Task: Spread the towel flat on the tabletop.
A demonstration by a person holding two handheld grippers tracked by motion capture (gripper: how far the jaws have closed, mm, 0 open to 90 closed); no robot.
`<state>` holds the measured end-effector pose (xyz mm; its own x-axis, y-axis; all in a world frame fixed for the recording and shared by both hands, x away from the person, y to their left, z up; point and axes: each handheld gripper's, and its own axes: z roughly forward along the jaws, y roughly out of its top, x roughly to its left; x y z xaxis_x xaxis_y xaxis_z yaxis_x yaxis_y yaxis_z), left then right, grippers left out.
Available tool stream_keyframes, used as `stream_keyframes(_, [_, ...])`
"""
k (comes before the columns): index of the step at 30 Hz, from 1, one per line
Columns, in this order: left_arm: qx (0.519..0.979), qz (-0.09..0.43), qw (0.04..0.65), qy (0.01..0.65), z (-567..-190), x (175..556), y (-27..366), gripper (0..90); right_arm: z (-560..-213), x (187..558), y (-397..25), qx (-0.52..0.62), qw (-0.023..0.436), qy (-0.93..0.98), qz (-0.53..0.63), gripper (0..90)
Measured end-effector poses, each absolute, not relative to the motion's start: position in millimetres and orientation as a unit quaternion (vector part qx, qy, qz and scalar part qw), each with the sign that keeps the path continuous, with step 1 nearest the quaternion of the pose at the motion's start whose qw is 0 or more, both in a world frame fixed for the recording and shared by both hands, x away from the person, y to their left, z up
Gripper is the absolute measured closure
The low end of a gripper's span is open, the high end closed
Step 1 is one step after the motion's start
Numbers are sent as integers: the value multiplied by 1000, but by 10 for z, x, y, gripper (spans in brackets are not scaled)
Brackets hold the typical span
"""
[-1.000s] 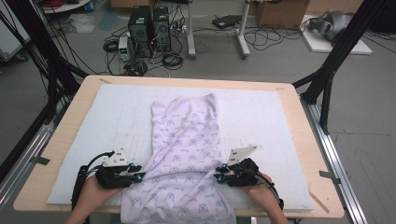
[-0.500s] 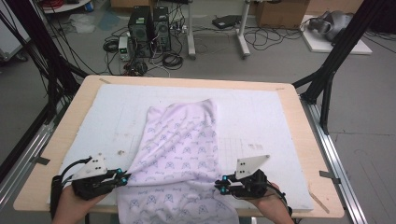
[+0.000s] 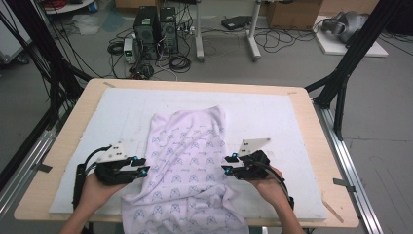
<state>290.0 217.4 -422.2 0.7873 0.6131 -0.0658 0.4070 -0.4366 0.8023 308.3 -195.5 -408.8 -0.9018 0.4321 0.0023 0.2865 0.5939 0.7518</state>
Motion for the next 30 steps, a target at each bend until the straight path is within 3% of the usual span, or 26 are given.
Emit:
stream_keyframes(3, [854, 113, 402, 310, -4369, 3040, 2093, 598, -4238, 3211, -1863, 213, 83, 891, 393, 620])
stream_keyframes(5, [859, 115, 396, 304, -4438, 3071, 2045, 654, -4323, 3261, -1803, 215, 84, 899, 374, 644])
stream_keyframes(6, [858, 120, 398, 302, -4438, 3069, 2033, 713, -4366, 3286, -1780, 216, 81, 902, 364, 690])
stream_keyframes(8, [858, 110, 398, 307, -4429, 3077, 2015, 841, -4393, 3306, -1782, 216, 67, 899, 375, 874])
stream_keyframes(13, [848, 117, 420, 303, -4305, 2940, 2049, 895, -4247, 3226, -1897, 209, 60, 886, 410, 885])
stream_keyframes(19, [843, 103, 447, 282, -4128, 2600, 2200, 894, -3931, 2728, -1998, 158, 53, 883, 438, 878])
stream_keyframes(21, [838, 109, 454, 281, -4117, 2577, 2231, 854, -3886, 2632, -2024, 139, 42, 877, 458, 813])
stream_keyframes(26, [832, 132, 439, 312, -4193, 2819, 2154, 594, -3927, 2889, -2088, 200, 74, 867, 450, 640])
stream_keyframes(30, [843, 134, 404, 328, -4352, 3040, 2074, 530, -4198, 3154, -1932, 229, 69, 890, 389, 585])
